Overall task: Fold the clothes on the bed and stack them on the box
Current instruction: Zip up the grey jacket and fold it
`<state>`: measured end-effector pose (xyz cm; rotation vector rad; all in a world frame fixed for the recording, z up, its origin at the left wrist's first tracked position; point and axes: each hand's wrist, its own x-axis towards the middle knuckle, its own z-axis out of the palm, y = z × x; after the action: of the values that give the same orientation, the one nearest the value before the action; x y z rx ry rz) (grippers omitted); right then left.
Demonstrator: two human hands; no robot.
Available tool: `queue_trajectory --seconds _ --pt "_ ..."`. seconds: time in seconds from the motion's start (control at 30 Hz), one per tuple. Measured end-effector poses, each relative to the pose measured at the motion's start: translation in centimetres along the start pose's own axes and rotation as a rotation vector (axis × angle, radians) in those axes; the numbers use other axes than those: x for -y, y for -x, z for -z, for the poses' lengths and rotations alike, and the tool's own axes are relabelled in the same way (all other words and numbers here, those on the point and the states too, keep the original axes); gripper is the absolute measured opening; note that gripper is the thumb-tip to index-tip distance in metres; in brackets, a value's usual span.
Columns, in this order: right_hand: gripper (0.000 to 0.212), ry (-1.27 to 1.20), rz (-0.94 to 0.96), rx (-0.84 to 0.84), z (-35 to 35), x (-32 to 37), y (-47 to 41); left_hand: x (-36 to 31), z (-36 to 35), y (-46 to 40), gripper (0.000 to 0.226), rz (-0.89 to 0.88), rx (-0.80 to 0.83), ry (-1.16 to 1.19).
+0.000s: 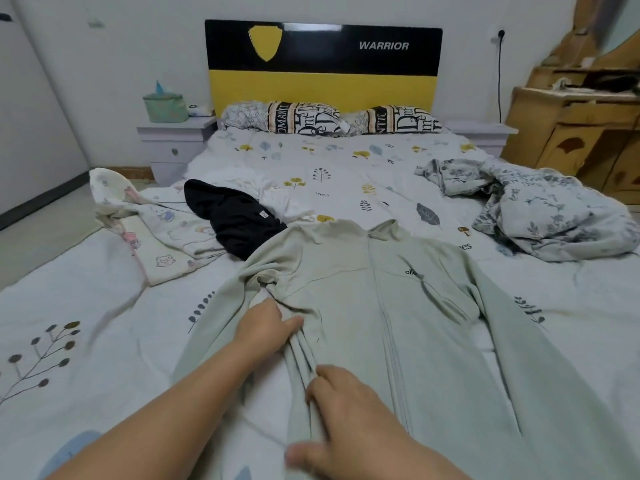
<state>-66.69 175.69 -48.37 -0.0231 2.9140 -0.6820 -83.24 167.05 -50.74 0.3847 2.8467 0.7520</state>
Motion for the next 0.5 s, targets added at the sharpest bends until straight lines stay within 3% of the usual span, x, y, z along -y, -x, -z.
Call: queue_trajectory --seconds 0.1,0.13,0.23,0.27,0.4,0.47,0.5 --pt "0.085 0.148 -0.047 0.126 -0.8 0.5 1.5 0.4 0.0 0.2 0.030 0.033 0.040 0.075" --pt "0.079 0.193 -0.026 0.061 -1.2 0.3 1.7 0.4 0.1 0.4 0.028 0.044 0.033 0.098" --pt "0.036 0.341 0.007 -0.153 -1.8 0.5 2.4 0.5 0.6 0.8 0.024 0.079 -0.042 0.212" --pt "0.032 0.391 0.019 -0.214 -2.0 0.5 2.6 0.6 0.9 0.8 0.020 0.098 -0.060 0.248" --pt "0.029 0.230 0.123 -0.322 -3.2 3.0 3.2 1.5 3.1 0.9 0.028 0.137 -0.106 0.275" --pt "0.010 0.159 0.246 -0.329 -3.5 5.1 3.2 2.4 3.9 1.2 0.024 0.137 -0.092 0.200" --pt "0.015 0.131 0.275 -0.271 -3.4 5.8 3.2 2.8 4.3 1.4 0.019 0.119 -0.059 0.117"
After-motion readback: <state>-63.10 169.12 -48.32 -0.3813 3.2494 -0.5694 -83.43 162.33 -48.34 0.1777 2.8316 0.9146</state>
